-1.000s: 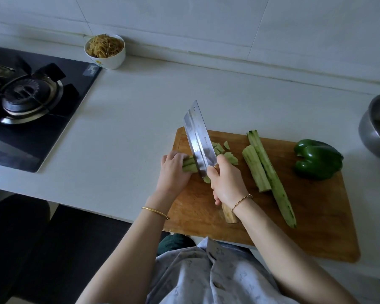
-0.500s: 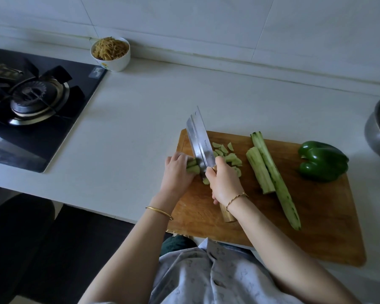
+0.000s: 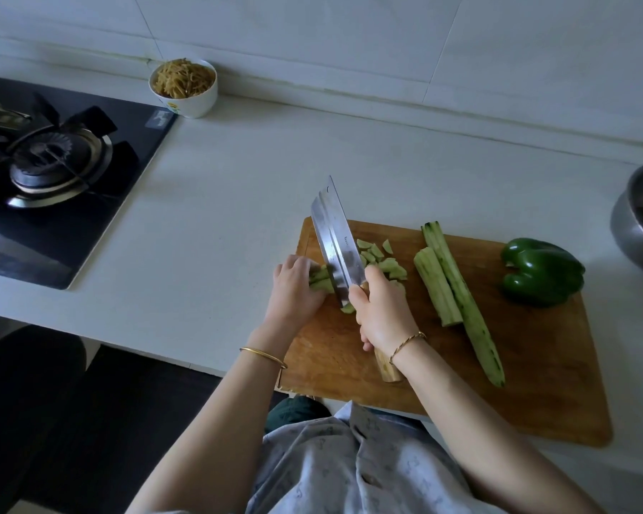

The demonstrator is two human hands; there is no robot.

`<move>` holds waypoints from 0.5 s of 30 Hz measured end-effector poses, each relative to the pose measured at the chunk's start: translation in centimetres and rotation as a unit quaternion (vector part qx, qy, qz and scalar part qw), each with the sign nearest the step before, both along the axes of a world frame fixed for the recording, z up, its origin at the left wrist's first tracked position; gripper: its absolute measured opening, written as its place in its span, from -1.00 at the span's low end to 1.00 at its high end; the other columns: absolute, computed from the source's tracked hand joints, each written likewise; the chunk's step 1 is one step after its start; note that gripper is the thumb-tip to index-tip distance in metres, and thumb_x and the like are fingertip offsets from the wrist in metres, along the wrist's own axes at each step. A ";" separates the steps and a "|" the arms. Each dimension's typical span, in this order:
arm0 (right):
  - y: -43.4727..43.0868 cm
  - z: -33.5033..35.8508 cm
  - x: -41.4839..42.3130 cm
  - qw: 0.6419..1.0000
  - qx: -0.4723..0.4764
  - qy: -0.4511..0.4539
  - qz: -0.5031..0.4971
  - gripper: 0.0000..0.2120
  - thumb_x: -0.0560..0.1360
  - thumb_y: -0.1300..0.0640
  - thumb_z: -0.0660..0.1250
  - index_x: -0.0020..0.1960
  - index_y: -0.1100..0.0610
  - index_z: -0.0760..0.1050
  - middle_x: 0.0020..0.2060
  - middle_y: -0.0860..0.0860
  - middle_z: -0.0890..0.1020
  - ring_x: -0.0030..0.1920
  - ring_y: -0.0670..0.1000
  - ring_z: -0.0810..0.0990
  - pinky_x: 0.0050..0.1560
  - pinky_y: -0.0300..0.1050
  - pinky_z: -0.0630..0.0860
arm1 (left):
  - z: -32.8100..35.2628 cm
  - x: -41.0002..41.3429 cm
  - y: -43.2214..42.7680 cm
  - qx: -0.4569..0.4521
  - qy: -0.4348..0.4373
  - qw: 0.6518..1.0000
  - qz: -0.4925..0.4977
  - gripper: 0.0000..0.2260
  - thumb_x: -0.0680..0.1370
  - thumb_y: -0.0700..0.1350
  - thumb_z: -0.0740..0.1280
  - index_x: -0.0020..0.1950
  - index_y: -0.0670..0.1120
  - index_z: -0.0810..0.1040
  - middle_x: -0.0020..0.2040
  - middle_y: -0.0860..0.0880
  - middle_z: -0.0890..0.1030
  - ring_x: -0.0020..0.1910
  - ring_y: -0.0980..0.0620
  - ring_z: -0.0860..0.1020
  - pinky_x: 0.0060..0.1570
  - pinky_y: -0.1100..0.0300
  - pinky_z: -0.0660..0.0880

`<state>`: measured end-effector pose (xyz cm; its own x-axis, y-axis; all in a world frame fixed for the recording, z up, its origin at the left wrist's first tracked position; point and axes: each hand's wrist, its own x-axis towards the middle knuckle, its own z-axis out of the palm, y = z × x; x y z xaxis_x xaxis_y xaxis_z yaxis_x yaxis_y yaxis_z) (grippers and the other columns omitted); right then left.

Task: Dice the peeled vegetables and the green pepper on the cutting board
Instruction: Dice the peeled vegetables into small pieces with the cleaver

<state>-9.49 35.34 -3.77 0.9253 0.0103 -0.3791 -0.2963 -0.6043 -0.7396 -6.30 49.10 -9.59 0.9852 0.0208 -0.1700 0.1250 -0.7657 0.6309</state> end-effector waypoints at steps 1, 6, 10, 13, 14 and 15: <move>0.0 -0.1 0.1 1.000 -0.003 0.003 0.000 -0.89 0.64 0.11 0.11 -0.03 0.13 0.29 -0.38 0.05 0.44 -0.57 -0.01 0.42 -0.58 -0.18 0.45 | 0.0 0.0 0.0 0.000 -0.001 1.000 0.000 -0.72 0.49 -0.14 0.37 0.18 -0.13 0.49 0.23 -0.09 0.43 0.23 -0.11 0.34 0.14 0.17 0.30; 0.7 -0.4 0.5 0.999 -0.037 0.010 0.009 -0.90 0.64 0.09 0.09 -0.02 0.11 0.28 -0.32 0.07 0.48 -0.51 0.03 0.47 -0.55 -0.14 0.49 | -0.1 0.0 0.0 -0.004 -0.004 1.000 0.001 -0.75 0.50 -0.13 0.36 0.15 -0.14 0.50 0.22 -0.08 0.43 0.23 -0.11 0.33 0.08 0.22 0.27; 1.0 -0.8 0.7 0.999 -0.038 0.015 0.002 -0.88 0.64 0.09 0.09 -0.02 0.12 0.30 -0.29 0.10 0.50 -0.50 0.05 0.50 -0.56 -0.11 0.52 | -0.2 0.0 0.0 -0.006 -0.010 1.000 -0.002 -0.74 0.50 -0.11 0.37 0.15 -0.15 0.50 0.21 -0.09 0.44 0.21 -0.11 0.34 0.06 0.24 0.26; 0.8 -0.8 0.4 1.000 -0.003 0.011 -0.029 -0.87 0.63 0.11 0.10 -0.07 0.13 0.28 -0.33 0.08 0.47 -0.54 0.00 0.42 -0.60 -0.18 0.44 | -0.2 0.0 0.0 -0.015 -0.006 1.000 0.005 -0.75 0.48 -0.16 0.36 0.15 -0.14 0.50 0.21 -0.08 0.44 0.22 -0.10 0.34 0.08 0.23 0.28; 0.7 -0.7 0.3 0.999 0.002 0.005 -0.032 -0.87 0.64 0.11 0.11 -0.06 0.14 0.29 -0.34 0.07 0.46 -0.54 0.00 0.41 -0.60 -0.18 0.43 | -0.2 0.0 0.0 -0.018 -0.006 1.000 0.004 -0.74 0.48 -0.17 0.36 0.15 -0.14 0.51 0.21 -0.09 0.44 0.21 -0.10 0.34 0.09 0.22 0.29; 0.6 -0.6 0.2 0.999 0.006 -0.002 -0.033 -0.87 0.64 0.11 0.11 -0.04 0.15 0.30 -0.34 0.07 0.46 -0.54 0.00 0.40 -0.61 -0.18 0.43 | -0.2 0.0 0.1 -0.019 -0.005 1.000 0.001 -0.74 0.47 -0.17 0.36 0.15 -0.15 0.50 0.21 -0.09 0.44 0.21 -0.11 0.34 0.11 0.19 0.30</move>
<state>-9.30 35.97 -4.36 0.9256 -0.0465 -0.3757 -0.3323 -0.5753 -0.7474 -6.33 49.20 -9.77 0.9867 0.0172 -0.1615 0.1210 -0.7407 0.6609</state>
